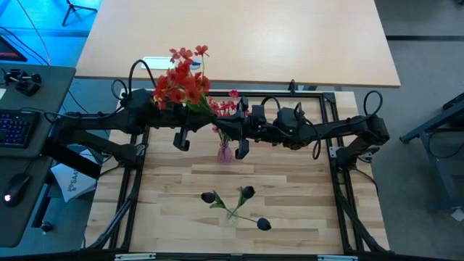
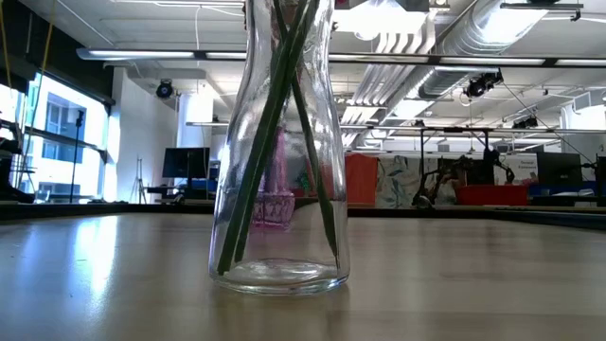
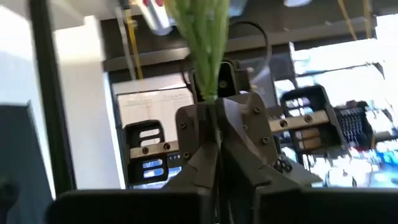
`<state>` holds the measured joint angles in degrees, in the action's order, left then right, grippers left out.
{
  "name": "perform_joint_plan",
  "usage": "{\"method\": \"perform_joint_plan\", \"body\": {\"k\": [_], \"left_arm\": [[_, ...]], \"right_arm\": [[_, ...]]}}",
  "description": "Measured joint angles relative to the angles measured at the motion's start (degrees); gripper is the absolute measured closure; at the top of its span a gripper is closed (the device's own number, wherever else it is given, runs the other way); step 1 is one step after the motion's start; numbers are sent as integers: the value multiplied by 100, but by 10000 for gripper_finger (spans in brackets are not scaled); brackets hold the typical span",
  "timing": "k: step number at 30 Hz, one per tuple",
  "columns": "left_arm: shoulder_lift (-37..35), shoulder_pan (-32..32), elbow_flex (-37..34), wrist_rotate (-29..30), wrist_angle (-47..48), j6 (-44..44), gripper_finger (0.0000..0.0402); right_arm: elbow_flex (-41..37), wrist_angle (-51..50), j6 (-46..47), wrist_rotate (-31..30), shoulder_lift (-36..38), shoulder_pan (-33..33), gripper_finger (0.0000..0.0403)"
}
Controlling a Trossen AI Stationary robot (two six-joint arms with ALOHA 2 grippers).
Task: Sort flowers into vase by color
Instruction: Put the red flowers into the pink vase
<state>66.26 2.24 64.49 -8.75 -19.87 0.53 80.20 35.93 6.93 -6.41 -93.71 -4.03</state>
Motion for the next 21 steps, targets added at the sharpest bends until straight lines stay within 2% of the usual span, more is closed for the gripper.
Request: {"method": "perform_joint_plan", "body": {"k": [2, 5, 8, 12, 15, 18, 21], "left_arm": [[-19, 4, 6, 10, 116, -28, 399], [-130, 52, 9, -15, 494, -30, 400], [-317, 115, 7, -14, 1135, -31, 401], [-578, 200, -2, -22, 2109, -52, 401], [-606, 207, -9, -106, 2485, -227, 401], [-493, 202, -7, -274, 2312, -434, 401], [-294, 127, -2, -280, 2026, -485, 401]], "right_arm": [[0, -20, 172, -142, 0, -24, 358], [-2, -156, 181, -344, 4, -53, 293], [-4, -793, 188, -683, 161, -64, 222], [1, -1543, 374, -724, 504, -42, 152], [11, -1687, 716, -504, 608, -4, 126], [7, -1794, 1133, -140, 587, 58, 121], [7, -1841, 1189, -106, 541, 68, 125]]}}
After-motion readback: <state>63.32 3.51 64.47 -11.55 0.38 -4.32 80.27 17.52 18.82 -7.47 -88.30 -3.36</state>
